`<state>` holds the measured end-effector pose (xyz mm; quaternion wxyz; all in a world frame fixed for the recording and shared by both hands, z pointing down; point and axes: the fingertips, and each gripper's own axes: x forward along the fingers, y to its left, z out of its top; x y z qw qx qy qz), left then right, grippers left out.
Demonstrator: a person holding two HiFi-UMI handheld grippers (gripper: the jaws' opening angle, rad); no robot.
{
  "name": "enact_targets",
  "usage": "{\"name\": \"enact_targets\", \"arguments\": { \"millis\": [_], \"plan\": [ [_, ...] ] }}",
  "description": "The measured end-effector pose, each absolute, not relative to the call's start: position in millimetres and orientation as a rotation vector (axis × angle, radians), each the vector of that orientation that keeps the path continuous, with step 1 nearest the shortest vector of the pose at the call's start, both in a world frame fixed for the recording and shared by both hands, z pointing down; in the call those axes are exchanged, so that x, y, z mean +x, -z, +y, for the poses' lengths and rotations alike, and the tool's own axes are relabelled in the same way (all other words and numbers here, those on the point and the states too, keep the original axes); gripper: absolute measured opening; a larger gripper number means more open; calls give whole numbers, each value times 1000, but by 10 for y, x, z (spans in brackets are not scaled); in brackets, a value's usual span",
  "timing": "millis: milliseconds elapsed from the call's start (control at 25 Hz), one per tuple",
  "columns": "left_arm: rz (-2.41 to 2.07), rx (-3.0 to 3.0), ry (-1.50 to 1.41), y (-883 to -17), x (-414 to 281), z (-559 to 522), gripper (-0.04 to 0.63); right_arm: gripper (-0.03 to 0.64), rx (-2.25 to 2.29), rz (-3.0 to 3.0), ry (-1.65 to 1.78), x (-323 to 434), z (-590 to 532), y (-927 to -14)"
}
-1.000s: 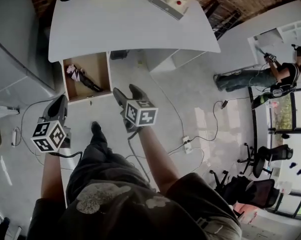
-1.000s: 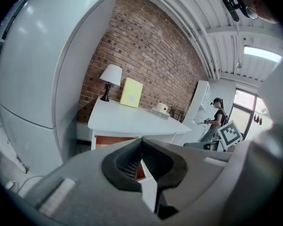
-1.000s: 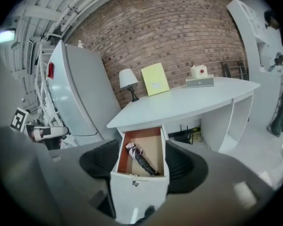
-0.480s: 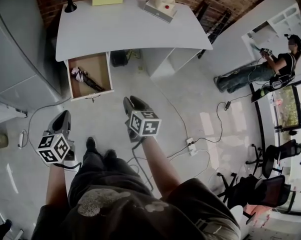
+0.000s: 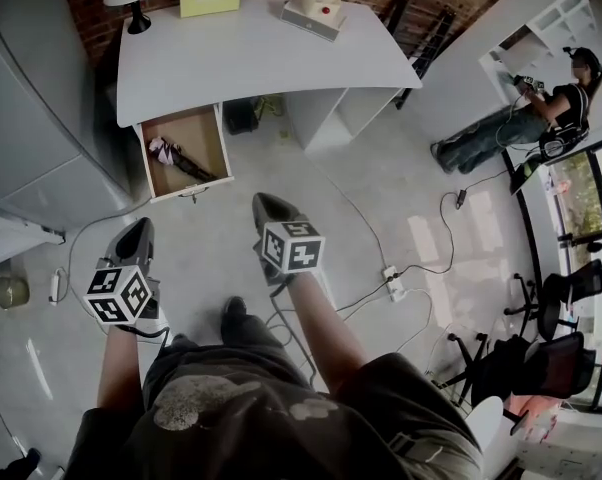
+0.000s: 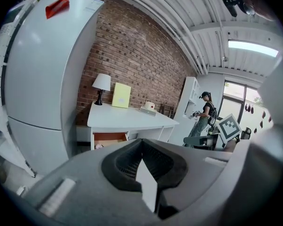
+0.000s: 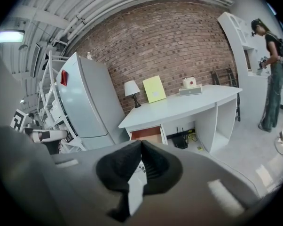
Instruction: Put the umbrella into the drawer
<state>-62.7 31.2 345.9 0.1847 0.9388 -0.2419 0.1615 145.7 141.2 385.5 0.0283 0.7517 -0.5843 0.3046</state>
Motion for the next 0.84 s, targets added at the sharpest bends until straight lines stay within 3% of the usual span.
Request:
{"name": "enact_targets", "arguments": {
  "millis": [840],
  "plan": [
    [-531,2726,-382,-3251,-1954,85,9,5,2436,-1730,-820,79,1306,-3425]
  ]
}}
